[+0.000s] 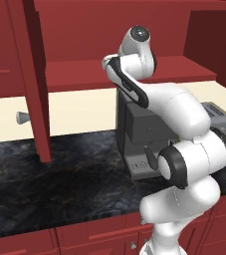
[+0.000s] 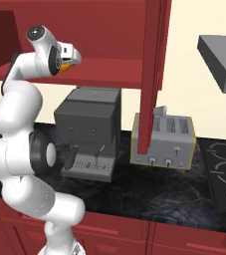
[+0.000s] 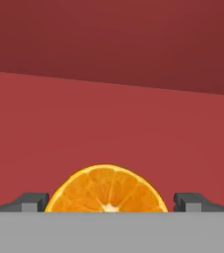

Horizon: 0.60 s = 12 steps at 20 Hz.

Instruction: Pick the oranges from the cabinet and place them in one bowl. Pick the banana from the sink and place it in the other bowl.

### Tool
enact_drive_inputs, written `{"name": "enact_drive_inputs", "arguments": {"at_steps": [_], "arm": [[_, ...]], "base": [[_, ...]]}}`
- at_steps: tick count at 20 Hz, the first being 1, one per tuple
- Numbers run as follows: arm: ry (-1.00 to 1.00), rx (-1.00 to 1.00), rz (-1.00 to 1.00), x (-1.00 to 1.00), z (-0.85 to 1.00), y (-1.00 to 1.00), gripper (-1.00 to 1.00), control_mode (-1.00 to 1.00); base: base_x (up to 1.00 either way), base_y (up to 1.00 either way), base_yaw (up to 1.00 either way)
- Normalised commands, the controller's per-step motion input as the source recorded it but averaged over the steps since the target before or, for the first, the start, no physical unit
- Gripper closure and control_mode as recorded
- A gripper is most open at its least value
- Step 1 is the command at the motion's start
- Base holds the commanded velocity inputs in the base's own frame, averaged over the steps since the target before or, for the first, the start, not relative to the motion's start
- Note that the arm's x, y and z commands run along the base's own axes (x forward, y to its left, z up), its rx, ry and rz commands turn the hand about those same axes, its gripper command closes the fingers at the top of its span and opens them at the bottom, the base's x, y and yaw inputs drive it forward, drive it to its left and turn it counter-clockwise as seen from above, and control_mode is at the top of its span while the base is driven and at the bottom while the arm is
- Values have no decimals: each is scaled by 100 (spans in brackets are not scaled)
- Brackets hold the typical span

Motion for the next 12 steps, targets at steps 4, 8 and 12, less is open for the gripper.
{"name": "enact_drive_inputs", "arguments": {"at_steps": [4, 8, 12], "arm": [[0, 0, 0, 22, -12, 0, -100, -100], [0, 0, 0, 13, -12, 0, -100, -100], [8, 3, -4, 2, -31, 10, 100, -100]], "base": [[0, 0, 0], [0, 0, 0], [0, 0, 0]]}}
